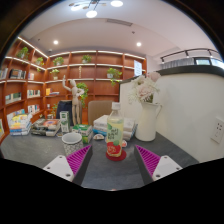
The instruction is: Pour water
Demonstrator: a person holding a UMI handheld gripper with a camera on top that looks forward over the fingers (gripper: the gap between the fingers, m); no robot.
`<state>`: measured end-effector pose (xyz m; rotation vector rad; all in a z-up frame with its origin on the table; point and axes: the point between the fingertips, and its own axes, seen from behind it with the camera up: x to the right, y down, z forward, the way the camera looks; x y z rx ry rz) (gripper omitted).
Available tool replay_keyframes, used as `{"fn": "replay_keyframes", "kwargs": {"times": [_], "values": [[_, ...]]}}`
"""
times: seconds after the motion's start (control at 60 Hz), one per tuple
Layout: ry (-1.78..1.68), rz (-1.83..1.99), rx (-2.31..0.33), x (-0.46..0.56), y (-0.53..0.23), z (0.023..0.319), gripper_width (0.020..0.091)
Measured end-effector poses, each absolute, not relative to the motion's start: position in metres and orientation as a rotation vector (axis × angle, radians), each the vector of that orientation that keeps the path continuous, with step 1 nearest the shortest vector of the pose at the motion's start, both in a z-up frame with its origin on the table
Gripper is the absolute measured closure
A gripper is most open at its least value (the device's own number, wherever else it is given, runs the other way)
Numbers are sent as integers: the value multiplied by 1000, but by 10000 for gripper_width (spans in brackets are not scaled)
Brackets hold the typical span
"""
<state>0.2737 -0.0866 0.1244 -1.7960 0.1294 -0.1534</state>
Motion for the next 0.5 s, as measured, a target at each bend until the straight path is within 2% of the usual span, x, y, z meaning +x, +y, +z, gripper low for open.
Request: {"fn": "replay_keyframes", "kwargs": {"times": [0.367,0.5], "values": [[134,-138,-1755,255,-139,161,248],[151,-141,-1762,255,-142,159,249]]}}
